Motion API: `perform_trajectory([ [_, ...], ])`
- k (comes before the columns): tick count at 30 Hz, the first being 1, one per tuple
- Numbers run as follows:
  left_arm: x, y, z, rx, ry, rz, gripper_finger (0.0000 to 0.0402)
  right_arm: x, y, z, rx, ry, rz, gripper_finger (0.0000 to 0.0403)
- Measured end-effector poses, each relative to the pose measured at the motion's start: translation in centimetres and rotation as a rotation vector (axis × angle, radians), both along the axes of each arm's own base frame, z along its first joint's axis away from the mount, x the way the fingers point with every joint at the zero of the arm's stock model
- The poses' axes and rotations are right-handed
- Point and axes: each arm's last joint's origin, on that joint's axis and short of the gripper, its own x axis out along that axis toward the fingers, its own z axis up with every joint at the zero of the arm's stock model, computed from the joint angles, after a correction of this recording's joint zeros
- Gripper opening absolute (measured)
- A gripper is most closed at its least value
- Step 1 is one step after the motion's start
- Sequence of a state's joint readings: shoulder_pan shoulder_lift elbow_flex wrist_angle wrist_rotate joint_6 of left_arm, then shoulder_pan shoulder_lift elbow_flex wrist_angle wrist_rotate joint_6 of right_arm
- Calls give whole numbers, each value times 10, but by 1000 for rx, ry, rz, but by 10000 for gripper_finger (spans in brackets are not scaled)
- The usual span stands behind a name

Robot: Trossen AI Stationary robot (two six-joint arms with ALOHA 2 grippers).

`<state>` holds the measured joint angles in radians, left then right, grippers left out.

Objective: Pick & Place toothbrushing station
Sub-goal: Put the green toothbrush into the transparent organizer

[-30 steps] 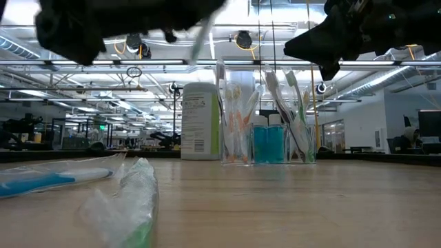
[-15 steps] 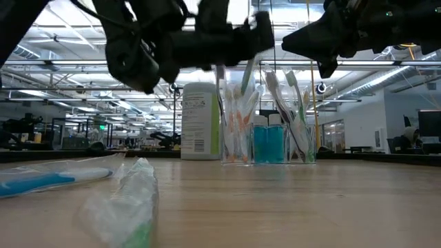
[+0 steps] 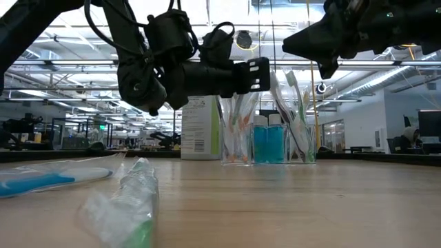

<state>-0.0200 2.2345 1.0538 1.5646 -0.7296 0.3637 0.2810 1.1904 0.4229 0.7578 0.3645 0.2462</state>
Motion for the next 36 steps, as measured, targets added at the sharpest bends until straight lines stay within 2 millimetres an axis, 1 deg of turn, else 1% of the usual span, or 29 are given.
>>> perform_trajectory([
  [2,1,0,-3,-14,29,11,20,0,0,0,-1,3,0,45],
  [6,4,-2,-17,-62,135,15,21,0,0,0,-1,3,0,45],
  [9,5,-8,-20,-75,167,7,22,0,0,0,-1,3,0,45],
  [11,4,-13,-22,-90,175,45,22,0,0,0,-1,3,0,45],
  [16,-2,-24,-23,-146,168,242,23,0,0,0,-1,2,0,45],
  [18,-3,-30,-23,-154,166,257,23,0,0,0,-1,3,0,45],
  [21,-3,-38,-23,-141,180,235,24,0,0,0,-1,3,0,45],
  [24,-3,-41,-23,-141,180,231,24,0,0,0,-1,3,1,45],
  [27,-4,-40,-23,-169,158,274,27,0,0,0,-1,3,1,45],
  [29,-5,-40,-23,-182,146,299,37,0,0,0,-1,3,0,45],
  [32,-6,-42,-18,-180,148,321,64,0,0,0,-1,3,1,45],
  [36,-10,-54,-5,-166,169,358,106,0,0,0,2,1,2,45],
])
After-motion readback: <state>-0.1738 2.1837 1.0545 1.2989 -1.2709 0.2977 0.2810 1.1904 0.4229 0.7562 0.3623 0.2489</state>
